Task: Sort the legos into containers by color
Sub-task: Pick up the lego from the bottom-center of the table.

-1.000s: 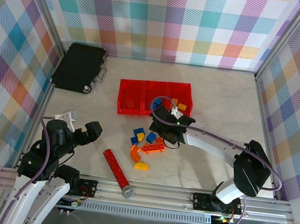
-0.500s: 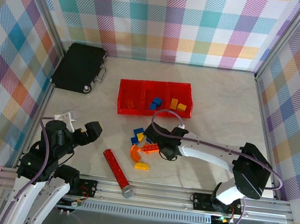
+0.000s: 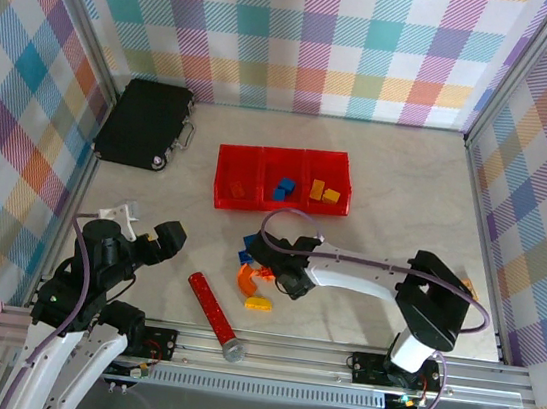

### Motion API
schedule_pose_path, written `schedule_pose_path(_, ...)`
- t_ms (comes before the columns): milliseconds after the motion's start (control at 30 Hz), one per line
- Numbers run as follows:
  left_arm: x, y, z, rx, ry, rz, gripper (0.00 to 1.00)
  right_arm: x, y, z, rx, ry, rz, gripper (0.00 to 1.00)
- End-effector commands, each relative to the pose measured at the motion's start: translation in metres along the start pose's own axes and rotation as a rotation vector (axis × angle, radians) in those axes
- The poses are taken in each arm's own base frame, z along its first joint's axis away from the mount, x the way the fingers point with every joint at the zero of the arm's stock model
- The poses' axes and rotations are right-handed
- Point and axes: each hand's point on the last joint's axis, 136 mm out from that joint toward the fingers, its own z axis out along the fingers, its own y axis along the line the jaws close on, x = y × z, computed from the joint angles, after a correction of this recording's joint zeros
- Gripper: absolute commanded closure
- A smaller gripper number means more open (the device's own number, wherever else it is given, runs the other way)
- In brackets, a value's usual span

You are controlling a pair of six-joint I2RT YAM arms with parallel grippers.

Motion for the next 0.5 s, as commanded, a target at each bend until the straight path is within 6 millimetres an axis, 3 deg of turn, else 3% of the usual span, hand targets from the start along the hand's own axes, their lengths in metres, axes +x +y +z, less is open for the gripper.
schedule_pose_path(0,0.002,-0.005,-0.001,0.035,0.004,0.001,0.00,0.010,0.008,0.003,-0.012,0.027,0.025,0.15)
schedule_pose_path(467,0.002,-0.006,-0.001,0.037,0.005,0.003,0.00,0.025,0.017,0.022,-0.018,0.066,-0.026,0.21)
